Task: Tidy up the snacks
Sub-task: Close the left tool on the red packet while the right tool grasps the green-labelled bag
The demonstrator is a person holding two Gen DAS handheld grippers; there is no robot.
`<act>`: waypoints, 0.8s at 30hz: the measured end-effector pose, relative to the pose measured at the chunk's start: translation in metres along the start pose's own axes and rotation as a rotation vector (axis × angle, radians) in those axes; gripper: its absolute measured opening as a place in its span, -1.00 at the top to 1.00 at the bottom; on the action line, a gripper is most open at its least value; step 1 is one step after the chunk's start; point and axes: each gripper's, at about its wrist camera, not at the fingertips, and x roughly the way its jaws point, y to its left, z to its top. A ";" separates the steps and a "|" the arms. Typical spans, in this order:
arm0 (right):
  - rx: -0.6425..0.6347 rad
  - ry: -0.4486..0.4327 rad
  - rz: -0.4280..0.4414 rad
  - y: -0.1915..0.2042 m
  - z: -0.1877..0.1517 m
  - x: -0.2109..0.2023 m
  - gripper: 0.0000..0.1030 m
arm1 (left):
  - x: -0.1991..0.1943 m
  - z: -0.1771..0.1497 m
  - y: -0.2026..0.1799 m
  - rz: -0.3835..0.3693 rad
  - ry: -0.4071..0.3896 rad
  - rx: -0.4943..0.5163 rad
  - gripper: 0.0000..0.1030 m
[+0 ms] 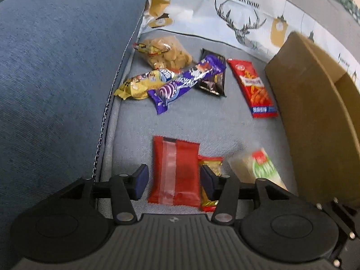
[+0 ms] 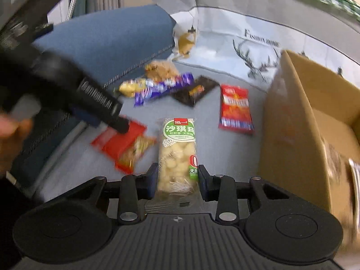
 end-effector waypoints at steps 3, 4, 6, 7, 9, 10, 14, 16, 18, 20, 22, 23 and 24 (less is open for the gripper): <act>0.028 0.033 0.014 -0.001 -0.006 -0.007 0.27 | 0.003 -0.001 -0.001 0.019 0.005 0.019 -0.13; 0.026 0.028 0.015 -0.003 -0.006 -0.009 0.27 | 0.003 -0.001 -0.001 0.018 0.006 0.017 -0.13; 0.017 0.035 0.011 -0.005 -0.008 -0.010 0.27 | 0.003 0.000 -0.001 0.016 0.005 0.007 -0.14; 0.027 0.045 0.019 -0.008 -0.009 -0.008 0.27 | 0.004 0.000 -0.002 0.019 0.007 0.004 -0.15; 0.054 0.064 0.050 -0.012 -0.011 -0.005 0.24 | 0.006 0.001 -0.004 0.029 0.019 0.004 -0.15; 0.059 0.067 0.059 -0.013 -0.011 -0.004 0.22 | 0.008 0.002 -0.005 0.034 0.025 0.008 -0.15; 0.049 0.060 0.075 -0.011 -0.008 -0.003 0.11 | 0.013 0.001 -0.011 0.050 0.045 0.036 -0.15; 0.056 0.061 0.085 -0.012 -0.006 -0.001 0.05 | 0.017 0.001 -0.015 0.062 0.058 0.049 -0.15; 0.054 0.065 0.090 -0.012 -0.006 0.001 0.04 | 0.021 0.001 -0.017 0.078 0.076 0.065 -0.15; 0.054 0.075 0.089 -0.013 -0.006 0.006 0.03 | 0.024 0.001 -0.022 0.095 0.082 0.084 -0.22; 0.060 0.088 0.086 -0.013 -0.006 0.012 0.02 | 0.026 0.000 -0.026 0.106 0.079 0.104 -0.25; 0.061 0.104 0.081 -0.013 -0.007 0.017 0.02 | 0.026 0.000 -0.028 0.110 0.076 0.111 -0.26; 0.061 0.104 0.081 -0.013 -0.007 0.017 0.02 | 0.027 0.000 -0.029 0.113 0.074 0.117 -0.26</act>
